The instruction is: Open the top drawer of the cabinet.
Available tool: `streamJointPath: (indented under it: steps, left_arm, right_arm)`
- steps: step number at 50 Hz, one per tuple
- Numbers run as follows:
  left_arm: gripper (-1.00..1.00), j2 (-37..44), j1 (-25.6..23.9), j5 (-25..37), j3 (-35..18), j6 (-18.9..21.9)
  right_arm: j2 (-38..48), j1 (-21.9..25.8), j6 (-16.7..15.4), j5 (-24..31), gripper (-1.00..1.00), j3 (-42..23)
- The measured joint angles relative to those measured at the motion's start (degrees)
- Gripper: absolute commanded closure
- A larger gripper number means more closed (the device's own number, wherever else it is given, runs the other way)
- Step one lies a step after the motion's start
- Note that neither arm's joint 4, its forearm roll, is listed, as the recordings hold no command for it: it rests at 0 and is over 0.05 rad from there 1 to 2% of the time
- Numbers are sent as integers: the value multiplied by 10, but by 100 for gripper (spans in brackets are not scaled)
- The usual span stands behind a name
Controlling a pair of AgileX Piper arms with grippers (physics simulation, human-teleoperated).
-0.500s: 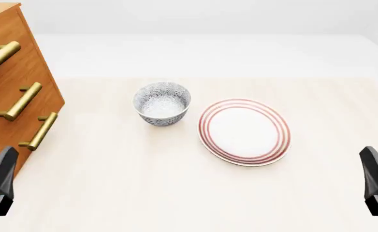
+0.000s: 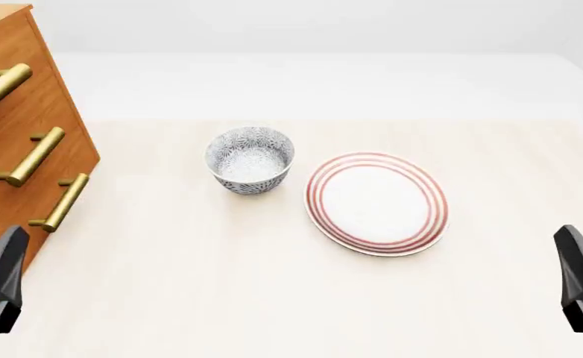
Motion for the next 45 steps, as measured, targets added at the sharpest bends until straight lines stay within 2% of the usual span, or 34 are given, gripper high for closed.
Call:
streamJointPath:
  steps: [11, 22, 45]
  left_arm:
    - [-100, 33, 8, -14, -12, 56]
    - [-100, 94, 13, -38, -28, 152]
    - [-100, 164, 0, 2, -94, 344]
  right_arm:
    - [0, 0, 0, 0, -100, 0]
    - [0, 0, -1, 0, -100, 0]
    - [1, 0, -1, 0, -100, 0]
